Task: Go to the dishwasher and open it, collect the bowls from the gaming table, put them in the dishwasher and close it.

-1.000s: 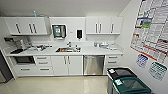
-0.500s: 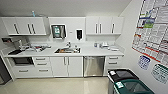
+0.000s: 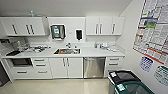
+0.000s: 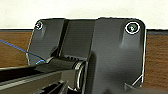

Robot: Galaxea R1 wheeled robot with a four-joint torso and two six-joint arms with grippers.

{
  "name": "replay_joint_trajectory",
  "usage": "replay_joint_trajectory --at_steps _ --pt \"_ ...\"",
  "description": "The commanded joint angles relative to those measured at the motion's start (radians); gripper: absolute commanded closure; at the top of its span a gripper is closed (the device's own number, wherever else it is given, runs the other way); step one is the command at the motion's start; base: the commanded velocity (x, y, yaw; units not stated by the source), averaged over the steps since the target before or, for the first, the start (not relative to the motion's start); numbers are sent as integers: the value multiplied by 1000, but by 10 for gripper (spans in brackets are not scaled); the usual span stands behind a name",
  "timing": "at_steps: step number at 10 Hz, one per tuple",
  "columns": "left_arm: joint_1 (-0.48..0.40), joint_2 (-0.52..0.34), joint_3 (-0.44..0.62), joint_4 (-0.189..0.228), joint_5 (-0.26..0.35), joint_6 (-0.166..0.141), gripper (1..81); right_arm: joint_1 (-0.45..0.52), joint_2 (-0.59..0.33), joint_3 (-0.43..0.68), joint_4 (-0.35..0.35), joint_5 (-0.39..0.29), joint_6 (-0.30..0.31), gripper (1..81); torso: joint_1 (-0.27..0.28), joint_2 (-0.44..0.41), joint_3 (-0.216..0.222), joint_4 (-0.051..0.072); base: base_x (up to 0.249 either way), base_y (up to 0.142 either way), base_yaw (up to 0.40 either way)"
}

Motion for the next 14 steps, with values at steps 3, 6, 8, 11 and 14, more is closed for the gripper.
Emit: replay_joint_trajectory --at_steps 3,6,8,11,14 --pt "-66 -15 3 -8 45 -7 10 56 -8 1 -3 -51 -4 10 0 0 0 0 99 0 0" --pt "-66 -15 4 -9 45 -7 10 56 -7 0 -1 -51 -4 10 -2 -1 0 0 99 0 0" --pt "-66 -15 4 -9 43 -7 10 56 -7 0 -1 -51 -4 10 -1 0 0 0 99 0 0" --pt "-66 -15 4 -9 45 -7 10 56 -7 -2 -1 -51 -4 10 -2 0 0 0 99 0 0" --pt "-66 -15 3 -9 43 -7 10 56 -7 -2 -1 -51 -4 10 -2 0 0 0 99 0 0"
